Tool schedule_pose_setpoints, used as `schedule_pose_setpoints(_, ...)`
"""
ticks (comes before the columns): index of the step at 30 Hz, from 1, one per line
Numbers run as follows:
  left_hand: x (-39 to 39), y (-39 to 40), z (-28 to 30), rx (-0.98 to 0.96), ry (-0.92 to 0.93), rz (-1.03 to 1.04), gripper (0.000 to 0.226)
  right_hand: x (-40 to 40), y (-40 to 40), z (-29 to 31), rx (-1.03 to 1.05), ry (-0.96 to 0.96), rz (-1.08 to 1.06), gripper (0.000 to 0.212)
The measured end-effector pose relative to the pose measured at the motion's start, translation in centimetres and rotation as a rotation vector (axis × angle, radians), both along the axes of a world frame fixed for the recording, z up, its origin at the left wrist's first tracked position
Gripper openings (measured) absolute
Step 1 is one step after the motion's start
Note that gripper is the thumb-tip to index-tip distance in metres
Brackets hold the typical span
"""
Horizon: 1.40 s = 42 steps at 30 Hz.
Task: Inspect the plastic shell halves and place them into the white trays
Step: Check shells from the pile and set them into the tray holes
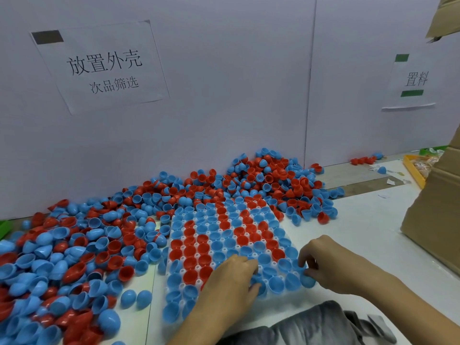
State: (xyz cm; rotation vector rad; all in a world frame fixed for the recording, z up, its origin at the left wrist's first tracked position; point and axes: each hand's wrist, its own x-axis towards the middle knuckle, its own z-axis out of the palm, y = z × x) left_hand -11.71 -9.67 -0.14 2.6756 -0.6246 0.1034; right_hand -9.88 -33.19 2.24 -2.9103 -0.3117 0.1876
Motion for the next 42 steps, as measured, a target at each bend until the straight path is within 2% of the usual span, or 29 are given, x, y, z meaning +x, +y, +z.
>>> schedule_pose_setpoints(5,-0.3,3.2,0.4,-0.093,0.001,0.097,0.027,0.0,-0.3,0.1,0.009,-0.003,-0.017,0.015)
schedule_pose_setpoints(11,-0.4,6.3,1.6,-0.179,-0.025,0.209,0.009,0.2,0.4,0.6,0.003,0.052,0.010,0.014)
schedule_pose_setpoints(13,-0.7,5.7,2.0,-0.236,-0.037,0.192,0.004,0.3,-0.3,1.7,0.079,0.021,-0.026,0.016)
schedule_pose_setpoints(15,-0.9,4.3,2.6,-0.368,-0.019,0.152,0.004,0.0,-1.1,3.0,0.270,-0.015,-0.049,0.021)
schedule_pose_setpoints(18,-0.8,1.1,3.9,-0.641,0.193,0.100,0.005,-0.6,-1.1,4.0,0.579,-0.039,-0.001,0.029)
schedule_pose_setpoints(21,-0.6,-2.0,4.8,-0.825,0.525,0.080,0.020,-0.9,0.0,4.2,0.706,-0.055,0.113,0.043)
schedule_pose_setpoints(23,-0.3,-3.3,4.7,-0.900,0.578,0.086,0.016,-0.9,0.5,4.2,0.724,-0.085,0.165,0.051)
schedule_pose_setpoints(25,0.0,-3.9,4.5,-0.950,0.508,0.111,0.012,-0.5,0.5,4.0,0.687,-0.159,0.128,0.050)
schedule_pose_setpoints(28,0.5,-4.0,3.8,-0.871,0.250,0.190,0.021,0.1,0.3,3.8,0.609,-0.287,0.008,0.033)
schedule_pose_setpoints(31,0.4,-4.4,3.6,-0.762,0.043,0.132,0.027,0.3,0.9,4.4,0.640,-0.097,0.008,0.010)
schedule_pose_setpoints(33,0.4,-4.7,3.4,-0.662,-0.046,0.062,0.029,0.6,1.4,4.4,0.614,0.026,0.021,0.010)
schedule_pose_setpoints(36,0.4,-5.0,3.4,-0.524,-0.116,-0.022,0.026,1.2,1.4,4.3,0.574,0.038,-0.008,0.009)
schedule_pose_setpoints(38,0.4,-4.4,3.2,-0.441,-0.112,-0.043,0.035,1.3,0.8,4.2,0.516,0.013,-0.030,0.008)
schedule_pose_setpoints(40,0.6,-2.8,3.1,-0.393,-0.104,-0.015,0.040,1.2,0.0,3.7,0.322,-0.004,-0.020,0.005)
schedule_pose_setpoints(42,0.9,-0.5,3.0,-0.350,-0.095,0.037,0.037,0.9,-0.5,2.8,0.135,0.001,-0.010,0.010)
